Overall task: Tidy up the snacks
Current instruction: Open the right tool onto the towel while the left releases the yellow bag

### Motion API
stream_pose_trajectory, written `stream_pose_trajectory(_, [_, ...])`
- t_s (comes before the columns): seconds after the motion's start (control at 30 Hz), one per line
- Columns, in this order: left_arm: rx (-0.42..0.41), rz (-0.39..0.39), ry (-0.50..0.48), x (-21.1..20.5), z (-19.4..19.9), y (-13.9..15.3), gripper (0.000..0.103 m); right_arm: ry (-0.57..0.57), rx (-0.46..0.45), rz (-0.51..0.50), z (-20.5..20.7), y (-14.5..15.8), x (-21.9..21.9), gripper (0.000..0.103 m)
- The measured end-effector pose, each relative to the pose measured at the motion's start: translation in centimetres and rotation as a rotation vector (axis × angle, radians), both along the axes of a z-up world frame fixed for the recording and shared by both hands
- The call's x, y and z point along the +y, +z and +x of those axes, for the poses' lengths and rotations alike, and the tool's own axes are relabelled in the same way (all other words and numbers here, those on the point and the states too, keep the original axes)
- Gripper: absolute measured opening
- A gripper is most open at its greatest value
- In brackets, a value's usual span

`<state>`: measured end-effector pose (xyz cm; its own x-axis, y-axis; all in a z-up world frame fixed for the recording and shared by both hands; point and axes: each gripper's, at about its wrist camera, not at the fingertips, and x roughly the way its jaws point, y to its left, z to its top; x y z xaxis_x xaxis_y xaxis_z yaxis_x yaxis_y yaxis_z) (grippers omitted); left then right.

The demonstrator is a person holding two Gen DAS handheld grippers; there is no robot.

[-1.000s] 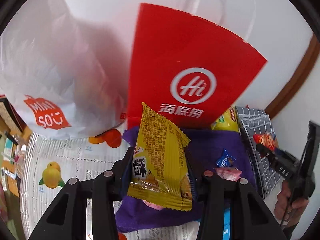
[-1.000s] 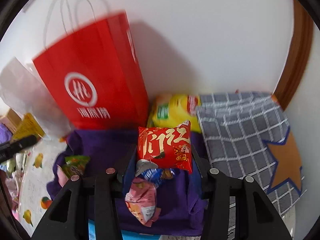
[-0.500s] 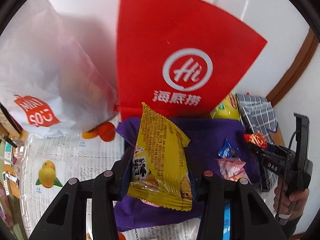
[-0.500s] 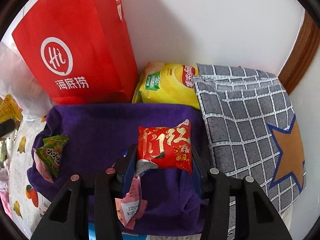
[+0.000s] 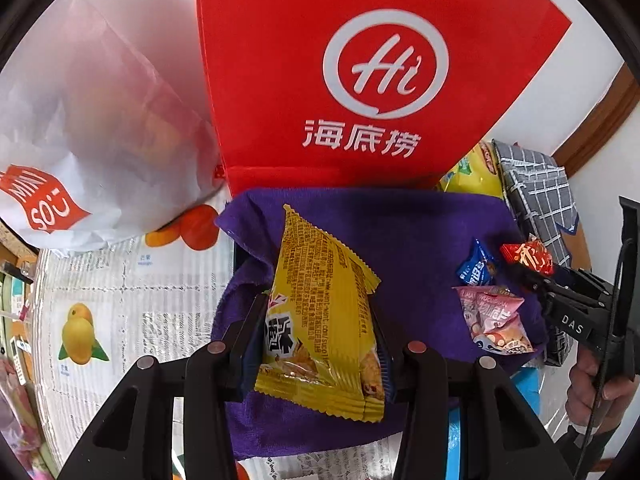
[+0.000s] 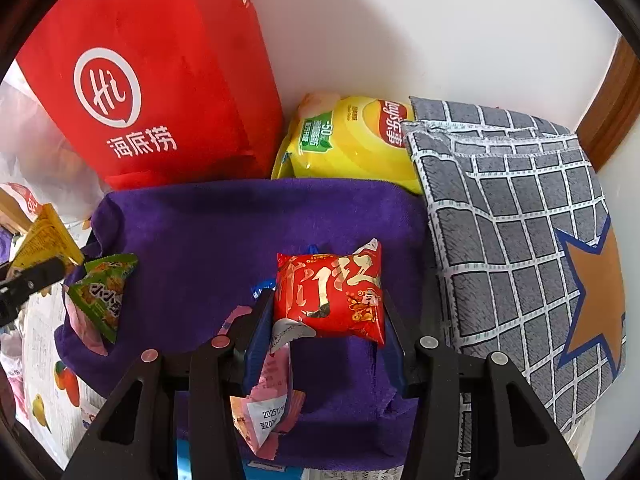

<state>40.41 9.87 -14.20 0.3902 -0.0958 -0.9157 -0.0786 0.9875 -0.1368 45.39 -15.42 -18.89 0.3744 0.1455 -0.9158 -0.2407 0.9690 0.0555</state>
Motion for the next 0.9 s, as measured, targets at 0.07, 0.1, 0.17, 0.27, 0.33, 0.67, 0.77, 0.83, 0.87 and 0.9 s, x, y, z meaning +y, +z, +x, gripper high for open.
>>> stream_pose_trajectory(0.07, [0.013,0.005,-0.001,-0.1,0.1,-0.4,0.043,0.012,0.007,-0.001,0.0,-0.3,0.2,0.049])
stream_pose_trajectory(0.1, [0.02,0.005,0.002,-0.1,0.2,-0.6,0.043,0.013,0.011,-0.006,0.1,-0.5,0.3,0.049])
stream_pose_trajectory(0.17, [0.026,0.003,0.009,0.0,0.2,-0.8,0.044,0.018,0.018,-0.006,0.2,-0.8,0.5,0.049])
stream_pose_trajectory(0.27, [0.036,-0.012,0.017,0.3,0.3,-1.1,0.044,0.027,0.034,0.006,0.4,-1.0,0.7,0.05])
stream_pose_trajectory(0.33, [0.04,-0.025,0.022,0.5,0.3,-1.2,0.044,0.041,0.025,0.033,0.2,-0.9,0.7,0.051])
stream_pose_trajectory(0.67, [0.046,-0.087,0.005,-0.2,0.4,-1.7,0.044,0.054,-0.024,0.073,-0.6,1.3,0.4,0.061])
stream_pose_trajectory(0.77, [0.044,-0.119,-0.005,-0.5,0.5,-1.8,0.044,0.054,-0.042,0.075,-0.9,1.9,0.4,0.062])
stream_pose_trajectory(0.83, [0.043,-0.166,-0.014,-0.6,0.6,-1.8,0.044,0.048,-0.057,0.079,-1.0,2.4,0.3,0.062])
stream_pose_trajectory(0.87, [0.041,-0.178,-0.018,-0.6,0.6,-1.8,0.044,0.046,-0.066,0.084,-1.2,2.8,0.2,0.062])
stream_pose_trajectory(0.9, [0.04,-0.179,-0.021,-0.8,0.6,-1.8,0.044,0.043,-0.078,0.092,-1.4,3.2,0.1,0.062])
